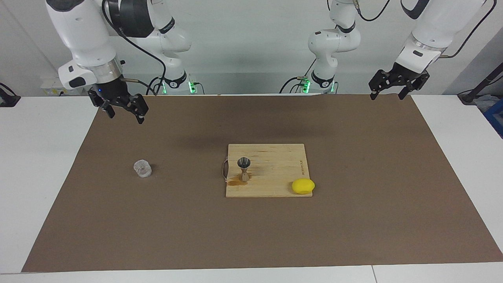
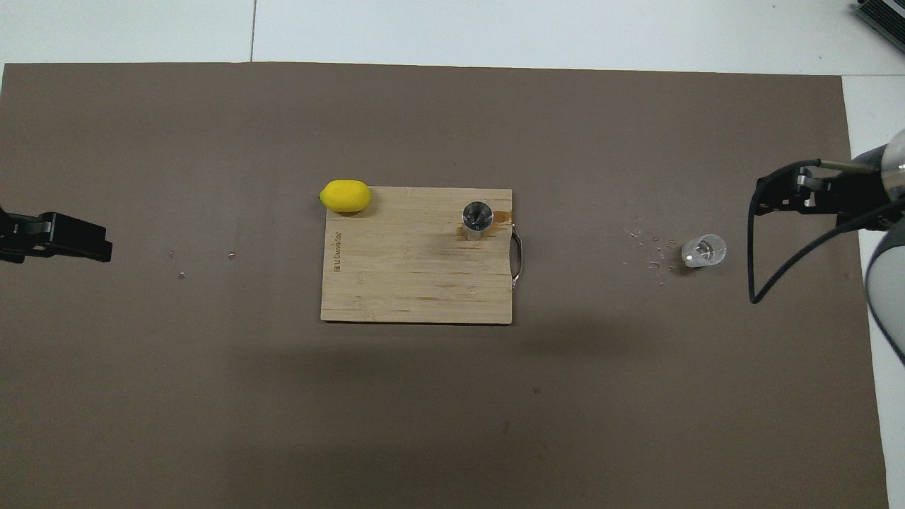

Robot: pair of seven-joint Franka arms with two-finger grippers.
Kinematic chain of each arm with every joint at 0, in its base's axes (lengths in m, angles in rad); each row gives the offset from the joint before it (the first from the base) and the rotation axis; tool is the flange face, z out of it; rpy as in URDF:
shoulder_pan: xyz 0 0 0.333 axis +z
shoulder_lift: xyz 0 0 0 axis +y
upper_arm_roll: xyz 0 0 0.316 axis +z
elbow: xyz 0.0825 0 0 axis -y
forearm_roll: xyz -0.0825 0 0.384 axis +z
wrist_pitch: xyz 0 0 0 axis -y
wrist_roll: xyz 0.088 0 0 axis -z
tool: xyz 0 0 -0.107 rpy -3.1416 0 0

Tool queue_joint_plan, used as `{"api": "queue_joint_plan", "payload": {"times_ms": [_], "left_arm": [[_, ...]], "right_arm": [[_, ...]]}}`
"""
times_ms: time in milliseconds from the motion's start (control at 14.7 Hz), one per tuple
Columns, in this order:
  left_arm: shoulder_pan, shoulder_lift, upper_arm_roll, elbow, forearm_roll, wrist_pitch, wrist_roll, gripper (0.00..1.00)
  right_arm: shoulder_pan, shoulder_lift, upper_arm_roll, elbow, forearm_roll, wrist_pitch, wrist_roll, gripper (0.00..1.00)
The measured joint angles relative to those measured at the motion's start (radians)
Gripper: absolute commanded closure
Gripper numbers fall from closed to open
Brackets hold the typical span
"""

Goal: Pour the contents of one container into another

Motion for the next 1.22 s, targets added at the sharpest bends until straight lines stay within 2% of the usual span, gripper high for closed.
{"api": "queue_joint_plan", "payload": {"times_ms": [204,1224], "left_arm": [[0.000,0.000,0.000,0.000,0.000,0.000,0.000,0.00],[0.000,0.000,0.000,0.000,0.000,0.000,0.000,0.00]], "right_arm": [[0.001,0.006,0.002,0.025,0.000,-0.055,-0.013,0.00],[0.018,0.028,0.018,0.026,0.009,-0.040,-0.046,0.00]]}}
